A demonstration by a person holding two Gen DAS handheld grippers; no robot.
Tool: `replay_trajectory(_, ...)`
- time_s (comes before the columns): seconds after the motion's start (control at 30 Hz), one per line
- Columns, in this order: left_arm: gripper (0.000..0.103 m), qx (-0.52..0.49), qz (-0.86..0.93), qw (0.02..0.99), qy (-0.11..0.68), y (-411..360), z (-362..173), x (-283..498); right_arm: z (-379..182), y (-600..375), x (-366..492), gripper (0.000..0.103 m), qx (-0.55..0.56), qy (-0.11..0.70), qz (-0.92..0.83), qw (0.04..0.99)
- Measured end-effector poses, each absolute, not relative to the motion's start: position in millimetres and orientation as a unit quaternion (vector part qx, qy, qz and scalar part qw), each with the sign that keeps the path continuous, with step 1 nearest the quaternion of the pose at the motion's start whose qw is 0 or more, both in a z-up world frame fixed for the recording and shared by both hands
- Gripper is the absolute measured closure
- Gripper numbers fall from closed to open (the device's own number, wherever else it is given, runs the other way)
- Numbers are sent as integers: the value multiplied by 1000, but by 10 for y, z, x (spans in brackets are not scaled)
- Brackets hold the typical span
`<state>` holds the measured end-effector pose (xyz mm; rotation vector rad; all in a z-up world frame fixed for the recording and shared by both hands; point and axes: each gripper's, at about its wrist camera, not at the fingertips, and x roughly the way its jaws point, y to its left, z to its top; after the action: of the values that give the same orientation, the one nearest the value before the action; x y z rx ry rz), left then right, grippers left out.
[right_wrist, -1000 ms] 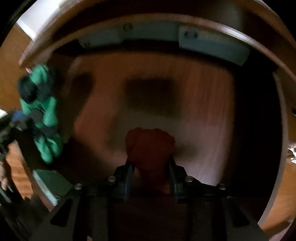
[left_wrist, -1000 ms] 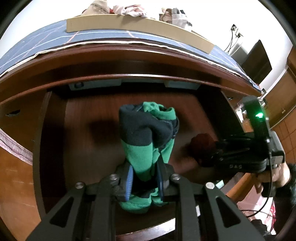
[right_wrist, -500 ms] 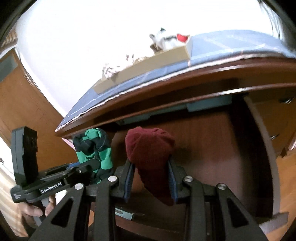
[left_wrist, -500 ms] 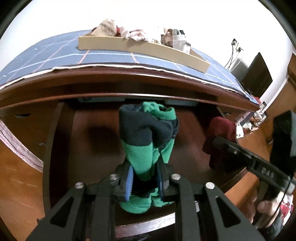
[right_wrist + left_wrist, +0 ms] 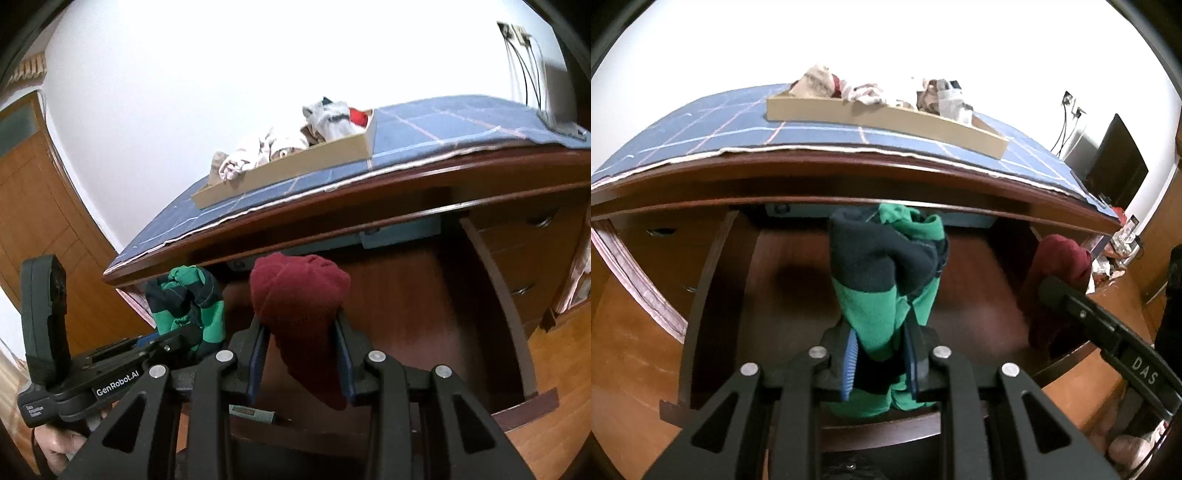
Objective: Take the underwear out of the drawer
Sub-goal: 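Lift both socks out of the drawer and carry them over the tray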
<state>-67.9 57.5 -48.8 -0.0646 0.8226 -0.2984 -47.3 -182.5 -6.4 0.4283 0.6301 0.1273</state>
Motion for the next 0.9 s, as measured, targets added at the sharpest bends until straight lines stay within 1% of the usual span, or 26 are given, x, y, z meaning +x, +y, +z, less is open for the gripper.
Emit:
replay_trajectory(0.23,83,-20,-126,920,370,560,-369,-771,18,-1813,-576,67,199,284,51,937)
replay_trajectory(0.9,83,3,-119,939,322,468,-158,-945,273,-1740,-792,67,151,223,21,963)
